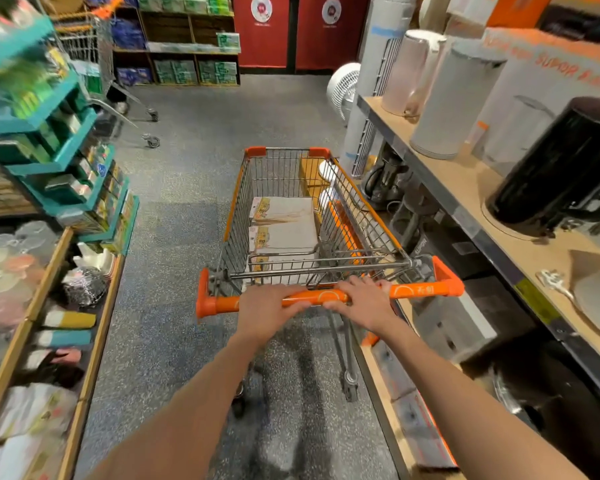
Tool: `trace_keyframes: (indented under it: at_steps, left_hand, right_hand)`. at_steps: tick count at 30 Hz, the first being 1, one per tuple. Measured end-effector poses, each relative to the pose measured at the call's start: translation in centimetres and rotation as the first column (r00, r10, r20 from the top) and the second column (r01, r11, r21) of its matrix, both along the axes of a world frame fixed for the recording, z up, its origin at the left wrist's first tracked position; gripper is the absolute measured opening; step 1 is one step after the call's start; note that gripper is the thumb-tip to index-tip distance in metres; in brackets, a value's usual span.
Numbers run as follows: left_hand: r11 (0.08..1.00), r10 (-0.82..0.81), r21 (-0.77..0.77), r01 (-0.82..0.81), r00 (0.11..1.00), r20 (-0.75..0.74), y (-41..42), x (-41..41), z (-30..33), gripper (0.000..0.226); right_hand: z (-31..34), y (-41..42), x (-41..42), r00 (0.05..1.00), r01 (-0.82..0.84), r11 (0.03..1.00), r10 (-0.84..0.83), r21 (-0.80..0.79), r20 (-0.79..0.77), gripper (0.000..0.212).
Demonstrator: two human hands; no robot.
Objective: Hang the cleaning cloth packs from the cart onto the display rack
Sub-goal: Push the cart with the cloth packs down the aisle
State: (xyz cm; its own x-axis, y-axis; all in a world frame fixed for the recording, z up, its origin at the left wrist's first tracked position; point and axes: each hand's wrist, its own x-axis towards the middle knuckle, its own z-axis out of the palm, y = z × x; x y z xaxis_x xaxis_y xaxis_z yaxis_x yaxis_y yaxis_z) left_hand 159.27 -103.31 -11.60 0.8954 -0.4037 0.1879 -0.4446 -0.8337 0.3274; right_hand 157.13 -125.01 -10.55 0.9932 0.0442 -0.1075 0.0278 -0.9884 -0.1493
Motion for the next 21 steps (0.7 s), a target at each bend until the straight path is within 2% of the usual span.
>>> trace_keyframes:
  at_steps: [3, 6, 8, 9, 12, 14, 18, 21]
  left_hand:
    - [1.0, -0.003, -0.003, 0.003, 0.999, -0.039, -0.1, 1.8, 0.2, 0.075]
    - [1.0, 0.002, 0.008, -0.001, 0.999, -0.051, -0.2, 3.4, 0.1, 0.07]
    - [1.0, -0.001, 0.03, 0.002, 0.999, -0.041, -0.3, 4.4, 0.0, 0.062]
    - [0.999, -0.005, 0.035, 0.006, 0.999, -0.033, -0.4, 4.8, 0.1, 0.06]
    - [1.0, -0.031, 0.006, 0.031, 0.999, -0.013, -0.3, 5.8, 0.1, 0.067]
    - [0.999, -0.053, 0.004, 0.053, 0.999, 0.014, -0.3, 6.5, 0.0, 0.062]
    - [0.998, -0.044, -0.044, 0.053, 0.983, 0.176, -0.7, 7.5, 0.0, 0.044]
    - [0.996, -0.062, -0.06, 0.07, 0.989, 0.136, -1.1, 8.2, 0.0, 0.04]
  right_hand:
    - [0.3, 0.1, 1.6, 1.0, -0.006, 1.0, 0.006, 0.001, -0.023, 0.11]
    - [0.4, 0.0, 3.2, 0.998, -0.017, 1.0, 0.015, -0.019, -0.064, 0.077]
    - [0.3, -0.1, 4.0, 0.998, -0.018, 1.0, 0.017, -0.01, -0.058, 0.065]
    - [0.4, -0.1, 4.4, 0.998, -0.019, 1.0, 0.018, -0.007, -0.055, 0.068]
    - [0.7, 0.0, 5.4, 0.999, -0.034, 0.999, 0.034, -0.005, -0.036, 0.102]
    - [0.7, -0.1, 6.1, 1.0, -0.022, 1.0, 0.022, -0.002, -0.015, 0.113]
    - [0.4, -0.5, 7.5, 1.0, -0.003, 1.0, 0.002, -0.01, -0.026, 0.113]
    - [0.2, -0.8, 8.2, 1.0, 0.026, 0.999, -0.026, -0.02, -0.017, 0.096]
